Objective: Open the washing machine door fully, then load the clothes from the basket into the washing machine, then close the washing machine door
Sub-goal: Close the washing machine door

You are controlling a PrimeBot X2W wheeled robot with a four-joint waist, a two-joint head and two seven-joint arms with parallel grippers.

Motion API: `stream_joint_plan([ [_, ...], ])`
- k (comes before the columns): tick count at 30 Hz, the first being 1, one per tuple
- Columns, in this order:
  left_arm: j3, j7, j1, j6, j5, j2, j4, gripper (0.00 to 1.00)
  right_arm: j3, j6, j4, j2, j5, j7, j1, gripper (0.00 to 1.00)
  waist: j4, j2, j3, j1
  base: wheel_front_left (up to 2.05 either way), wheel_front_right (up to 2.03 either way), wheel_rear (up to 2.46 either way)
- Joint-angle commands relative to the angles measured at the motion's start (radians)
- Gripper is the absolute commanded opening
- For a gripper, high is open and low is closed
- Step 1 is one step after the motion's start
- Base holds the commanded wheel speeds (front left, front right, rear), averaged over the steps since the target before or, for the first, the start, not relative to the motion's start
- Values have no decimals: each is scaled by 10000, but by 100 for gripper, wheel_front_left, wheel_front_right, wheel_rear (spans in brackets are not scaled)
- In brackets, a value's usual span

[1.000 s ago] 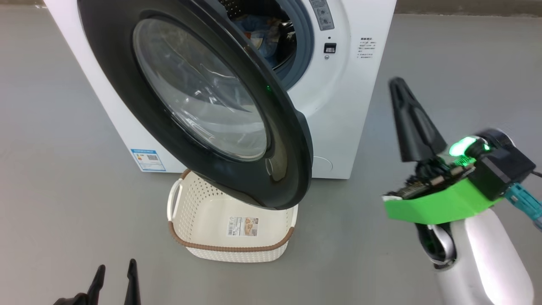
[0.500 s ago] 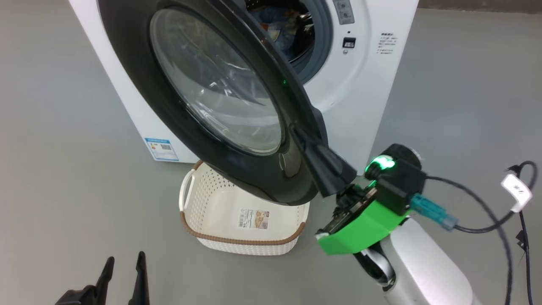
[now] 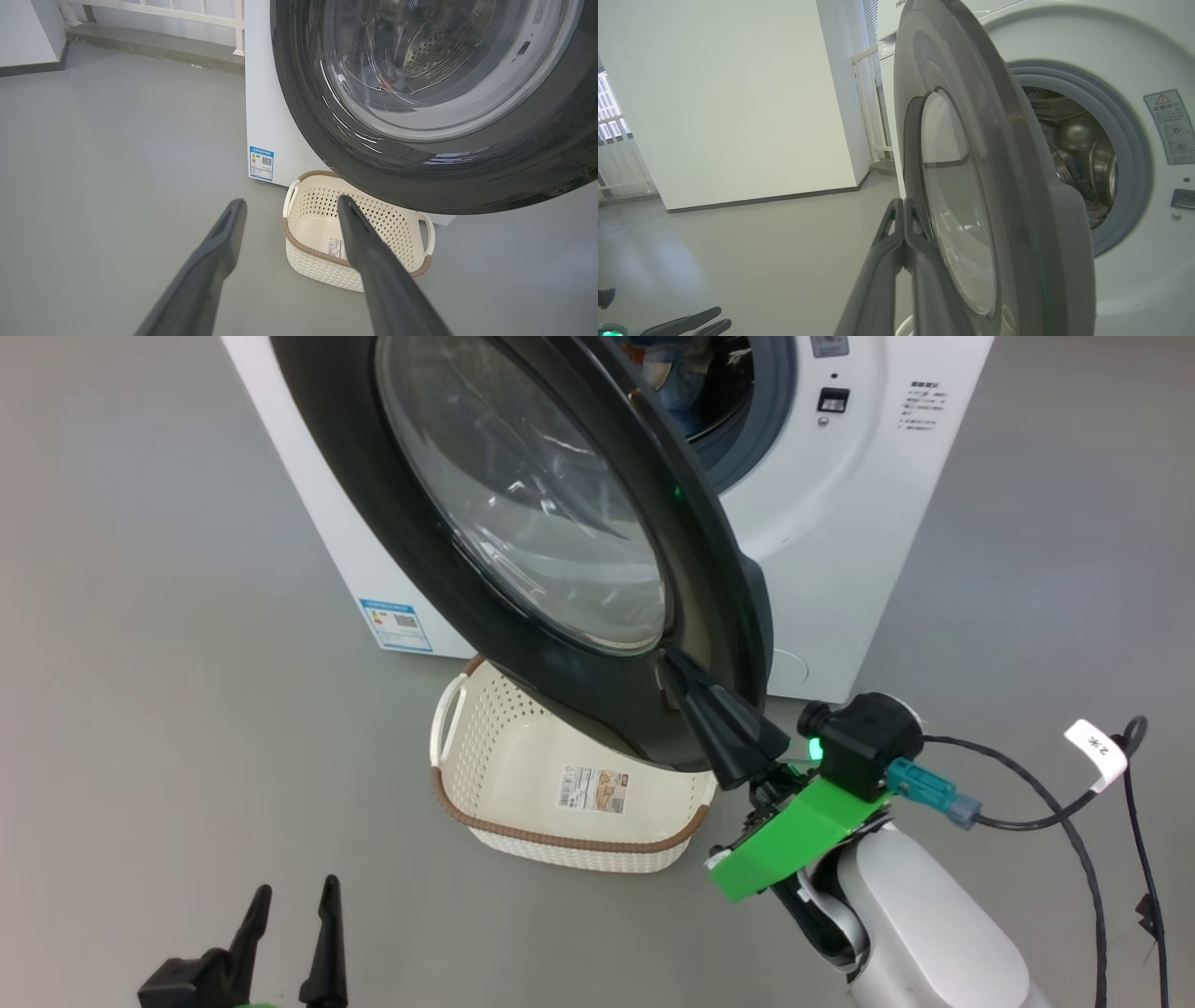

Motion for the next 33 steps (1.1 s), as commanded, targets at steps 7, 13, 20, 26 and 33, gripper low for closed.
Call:
stream_joint_plan([
  [7, 196, -122, -479, -30, -212, 157, -249, 100, -424, 16, 80, 189, -111, -48, -317, 0, 309, 0, 335, 0, 0, 0, 0],
  [13, 97, -122, -587, -30, -387, 156, -302, 100, -793, 16, 240, 190, -258, -48, -512, 0, 387, 0, 617, 0, 0, 0, 0],
  [20, 103, -122, -685, -30, -488, 155, -343, 100, -1004, 16, 230, 190, -345, -48, -719, 0, 323, 0, 907, 0, 0, 0, 0],
  [26, 72, -122, -772, -30, -603, 155, -377, 100, -1167, 16, 129, 163, -429, -48, -931, 0, 226, 0, 1226, 0, 0, 0, 0],
  [33, -132, -122, -1039, -30, -901, 155, -592, 100, -1372, 16, -30, -55, -564, -48, -1402, 0, 221, 0, 1867, 0, 0, 0, 0],
])
